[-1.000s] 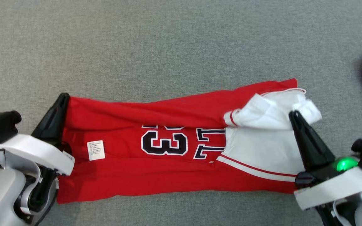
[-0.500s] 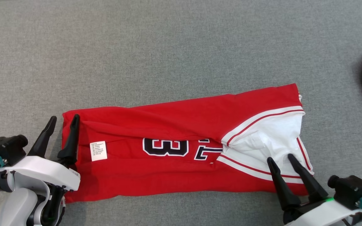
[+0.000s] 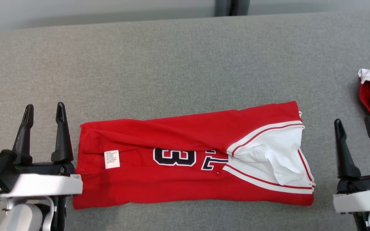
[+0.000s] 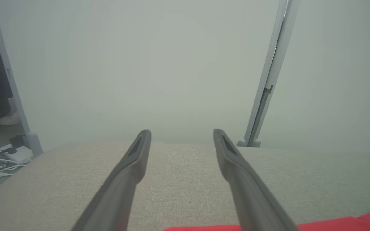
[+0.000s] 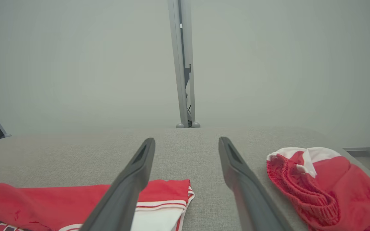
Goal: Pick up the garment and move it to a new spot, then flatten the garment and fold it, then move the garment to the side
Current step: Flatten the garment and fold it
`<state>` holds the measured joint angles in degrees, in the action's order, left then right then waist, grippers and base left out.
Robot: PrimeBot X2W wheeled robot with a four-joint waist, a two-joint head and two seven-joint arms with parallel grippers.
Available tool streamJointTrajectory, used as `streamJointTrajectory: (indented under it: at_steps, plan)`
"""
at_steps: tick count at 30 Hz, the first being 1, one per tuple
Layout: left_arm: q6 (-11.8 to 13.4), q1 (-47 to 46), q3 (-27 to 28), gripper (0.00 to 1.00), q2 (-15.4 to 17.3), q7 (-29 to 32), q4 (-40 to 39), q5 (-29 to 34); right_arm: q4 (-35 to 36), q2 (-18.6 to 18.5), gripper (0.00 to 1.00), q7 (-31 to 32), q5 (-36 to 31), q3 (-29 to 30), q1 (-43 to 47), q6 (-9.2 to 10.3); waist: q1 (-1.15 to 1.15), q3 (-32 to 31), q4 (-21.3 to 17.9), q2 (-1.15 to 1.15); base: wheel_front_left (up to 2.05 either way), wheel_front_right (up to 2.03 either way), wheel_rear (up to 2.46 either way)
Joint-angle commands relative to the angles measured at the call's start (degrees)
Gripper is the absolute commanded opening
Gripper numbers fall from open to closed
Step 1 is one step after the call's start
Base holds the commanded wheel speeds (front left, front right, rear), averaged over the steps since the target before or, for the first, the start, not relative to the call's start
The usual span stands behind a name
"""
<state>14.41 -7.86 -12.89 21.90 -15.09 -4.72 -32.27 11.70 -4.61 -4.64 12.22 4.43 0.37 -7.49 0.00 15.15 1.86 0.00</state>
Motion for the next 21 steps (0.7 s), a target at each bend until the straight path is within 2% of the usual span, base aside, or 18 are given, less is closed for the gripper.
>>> streamJointTrajectory:
  at_steps: [1,11,21]
  plan:
    - [-0.2,0.9,0.6,1.0,-0.3,-0.1,-0.5,0.9,-0.6,-0.5,1.0,0.3,-0.6,0.4,-0.5,0.01,0.0,-1.0,0.4,0.0,0.0,0.0,0.0]
    - [-2.6,8.4,0.7,1.0,-1.6,-0.1,-2.2,6.3,-7.5,-0.9,1.0,0.4,-1.0,1.0,1.2,0.01,0.0,-5.8,2.6,0.0,0.0,0.0,0.0]
    - [-4.6,8.5,0.6,1.0,-1.7,-0.1,0.6,4.9,-10.4,-0.4,1.0,0.5,-0.4,0.4,1.0,0.01,0.0,-8.0,3.2,0.0,0.0,0.0,0.0]
